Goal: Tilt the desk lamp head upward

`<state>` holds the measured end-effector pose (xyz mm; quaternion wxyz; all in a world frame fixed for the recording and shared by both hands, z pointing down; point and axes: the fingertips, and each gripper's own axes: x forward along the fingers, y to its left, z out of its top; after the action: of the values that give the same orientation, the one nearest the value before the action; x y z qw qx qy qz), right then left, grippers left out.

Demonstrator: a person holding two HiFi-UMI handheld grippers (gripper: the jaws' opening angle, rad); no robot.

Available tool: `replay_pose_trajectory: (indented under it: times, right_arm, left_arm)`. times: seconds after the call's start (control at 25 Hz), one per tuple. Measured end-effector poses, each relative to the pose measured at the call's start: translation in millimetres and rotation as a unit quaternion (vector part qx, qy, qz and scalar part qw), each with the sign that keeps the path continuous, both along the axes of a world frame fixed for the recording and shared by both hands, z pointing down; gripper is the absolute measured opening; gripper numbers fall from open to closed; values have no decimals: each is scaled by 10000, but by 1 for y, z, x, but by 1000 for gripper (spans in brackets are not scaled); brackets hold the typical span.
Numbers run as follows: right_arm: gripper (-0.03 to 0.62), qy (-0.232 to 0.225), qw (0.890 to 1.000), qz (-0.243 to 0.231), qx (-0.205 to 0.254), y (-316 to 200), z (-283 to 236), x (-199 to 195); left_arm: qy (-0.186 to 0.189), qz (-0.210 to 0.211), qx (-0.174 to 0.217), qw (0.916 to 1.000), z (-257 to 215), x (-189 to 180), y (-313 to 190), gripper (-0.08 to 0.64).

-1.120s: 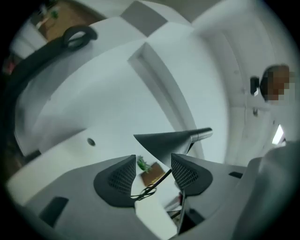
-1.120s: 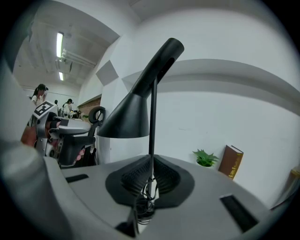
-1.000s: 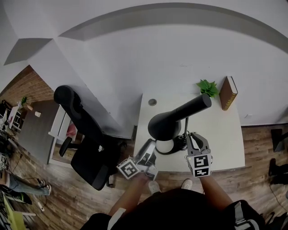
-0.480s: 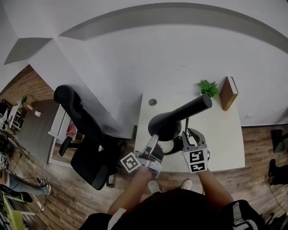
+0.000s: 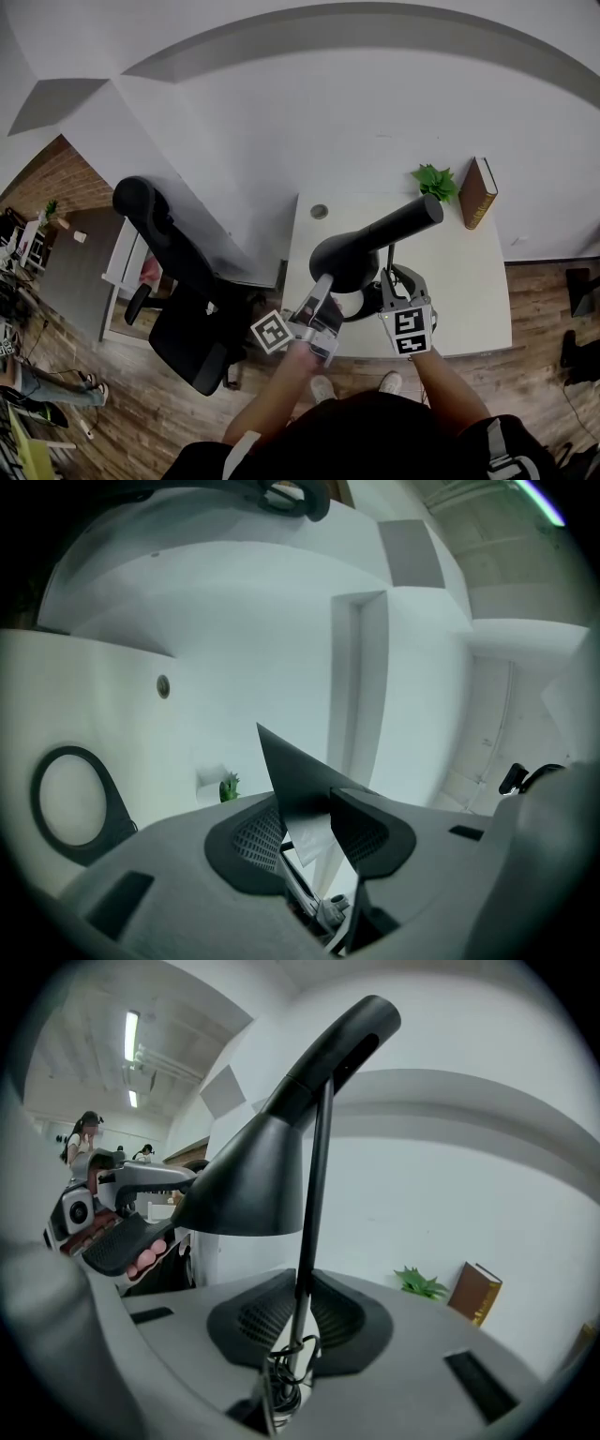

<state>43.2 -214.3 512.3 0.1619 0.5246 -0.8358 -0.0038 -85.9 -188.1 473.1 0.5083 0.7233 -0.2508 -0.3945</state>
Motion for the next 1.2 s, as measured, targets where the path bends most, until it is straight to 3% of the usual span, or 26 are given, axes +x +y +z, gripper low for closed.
replay_pose_trajectory:
  times: [0.12, 0.56, 1.0, 1.2]
  right_arm:
    - [41, -30, 10000, -6, 33, 0, 0, 0]
    - [40, -51, 9999, -113, -53, 0, 1, 0]
    - [40, 19, 9998, -161, -110, -1, 1, -1]
    - [40, 88, 9998, -139, -110, 0, 0, -2]
  left_arm:
    - [-29, 21, 17, 10000, 0, 0, 1, 133]
    - [-847, -146, 433, 9954, -17, -15, -2, 135]
    - [-1786, -600, 877, 9782, -48, -41, -4, 133]
    - [-2373, -831, 1076, 9619, -58, -52, -6, 132]
